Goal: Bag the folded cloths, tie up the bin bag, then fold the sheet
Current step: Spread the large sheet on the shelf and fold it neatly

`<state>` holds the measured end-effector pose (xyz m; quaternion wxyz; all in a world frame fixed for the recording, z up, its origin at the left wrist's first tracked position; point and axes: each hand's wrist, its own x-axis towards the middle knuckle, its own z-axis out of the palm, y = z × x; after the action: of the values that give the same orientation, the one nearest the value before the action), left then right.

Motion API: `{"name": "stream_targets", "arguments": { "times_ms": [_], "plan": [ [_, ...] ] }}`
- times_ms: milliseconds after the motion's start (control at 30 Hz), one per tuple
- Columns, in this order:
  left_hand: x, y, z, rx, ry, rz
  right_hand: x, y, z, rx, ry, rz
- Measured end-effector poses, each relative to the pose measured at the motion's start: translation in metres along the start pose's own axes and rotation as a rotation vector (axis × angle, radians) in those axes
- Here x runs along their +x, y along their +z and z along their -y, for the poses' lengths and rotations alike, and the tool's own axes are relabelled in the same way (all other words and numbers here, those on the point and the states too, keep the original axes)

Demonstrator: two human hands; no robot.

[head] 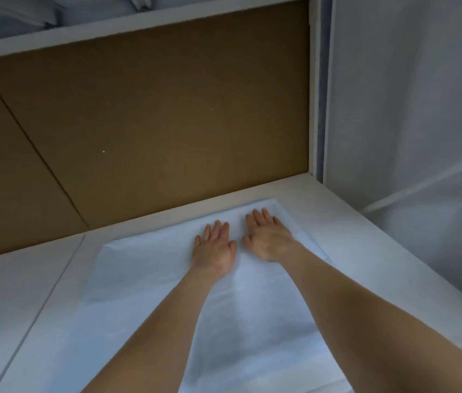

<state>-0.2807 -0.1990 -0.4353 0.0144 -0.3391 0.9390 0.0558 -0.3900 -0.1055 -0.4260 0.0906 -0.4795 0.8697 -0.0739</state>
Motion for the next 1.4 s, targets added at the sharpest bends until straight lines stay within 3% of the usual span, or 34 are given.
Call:
{"name": "stream_targets", "arguments": {
  "times_ms": [867, 1200, 1400],
  "plan": [
    [0.015, 0.011, -0.004, 0.029, 0.007, 0.082, 0.021, 0.017, -0.002, -0.107, -0.01, 0.046],
    [0.014, 0.016, -0.003, 0.016, 0.028, 0.021, 0.02, 0.017, -0.002, -0.107, -0.006, 0.059],
    [0.009, 0.004, 0.013, -0.225, 0.105, -0.042, 0.017, 0.008, 0.003, -0.085, 0.016, 0.053]
  ]
}}
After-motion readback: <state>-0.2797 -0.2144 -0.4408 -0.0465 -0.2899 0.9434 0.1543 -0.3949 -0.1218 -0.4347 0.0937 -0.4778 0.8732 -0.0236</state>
